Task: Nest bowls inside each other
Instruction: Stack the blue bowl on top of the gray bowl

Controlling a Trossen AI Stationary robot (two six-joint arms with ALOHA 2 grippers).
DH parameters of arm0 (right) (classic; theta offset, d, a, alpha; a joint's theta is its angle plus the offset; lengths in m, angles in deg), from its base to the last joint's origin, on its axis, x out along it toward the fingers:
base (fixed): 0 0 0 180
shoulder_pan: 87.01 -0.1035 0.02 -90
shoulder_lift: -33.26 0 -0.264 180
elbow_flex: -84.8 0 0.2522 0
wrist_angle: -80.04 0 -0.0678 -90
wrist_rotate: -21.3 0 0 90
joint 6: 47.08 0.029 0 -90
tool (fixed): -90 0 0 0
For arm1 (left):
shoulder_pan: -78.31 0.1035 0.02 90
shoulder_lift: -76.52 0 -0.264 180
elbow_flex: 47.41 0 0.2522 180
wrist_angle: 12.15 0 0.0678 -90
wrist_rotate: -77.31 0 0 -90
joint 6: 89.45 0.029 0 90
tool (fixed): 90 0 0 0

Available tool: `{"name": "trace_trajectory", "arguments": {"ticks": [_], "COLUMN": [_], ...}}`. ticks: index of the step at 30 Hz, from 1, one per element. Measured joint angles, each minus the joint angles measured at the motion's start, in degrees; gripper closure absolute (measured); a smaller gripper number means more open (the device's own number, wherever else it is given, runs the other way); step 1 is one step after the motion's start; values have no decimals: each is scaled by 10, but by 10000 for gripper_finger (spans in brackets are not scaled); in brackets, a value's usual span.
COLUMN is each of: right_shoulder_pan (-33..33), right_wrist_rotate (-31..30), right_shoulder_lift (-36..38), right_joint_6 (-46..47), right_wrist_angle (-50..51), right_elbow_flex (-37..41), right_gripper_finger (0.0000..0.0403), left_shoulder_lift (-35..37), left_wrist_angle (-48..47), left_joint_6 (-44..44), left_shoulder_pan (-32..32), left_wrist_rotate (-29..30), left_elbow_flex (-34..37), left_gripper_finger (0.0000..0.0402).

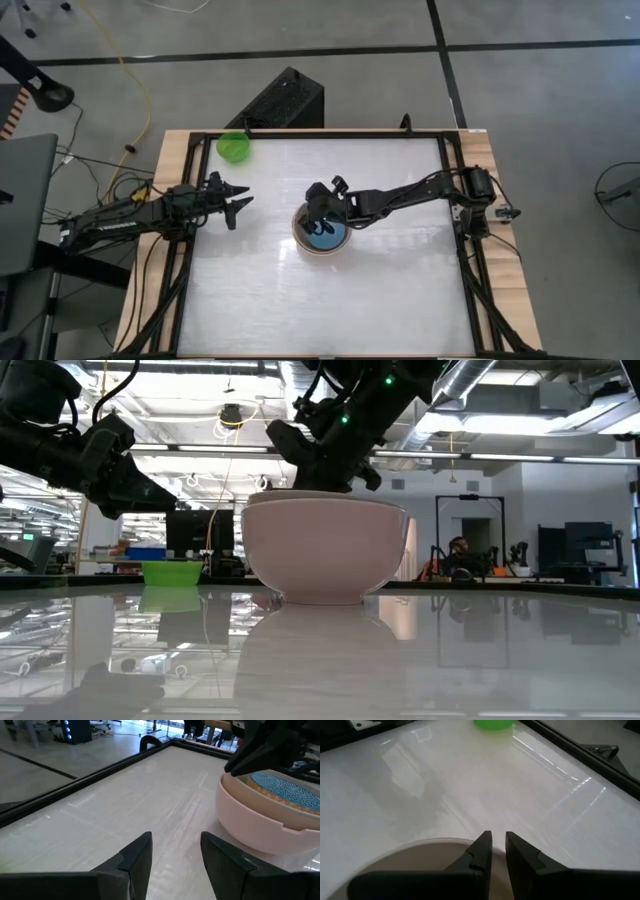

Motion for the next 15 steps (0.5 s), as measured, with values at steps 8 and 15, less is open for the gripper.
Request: {"name": "trace_trajectory", "arguments": {"ticks": [8,15], "right_shoulder_pan": [10,13], "right_wrist_rotate": [26,30], "right_shoulder_lift": [0,0], "right_joint_6": [0,0], "right_wrist_angle": [4,0], "right_elbow_flex": [0,0], "right_gripper_finger": [329,329], "left_shoulder_lift": [0,0], "left_wrist_angle": [0,0], "left_joint_6": [0,0], "left_shoulder_pan": [0,0], "left_wrist_rotate": [0,0], "left_elbow_flex": [0,0], "left_gripper_finger": [244,244]}}
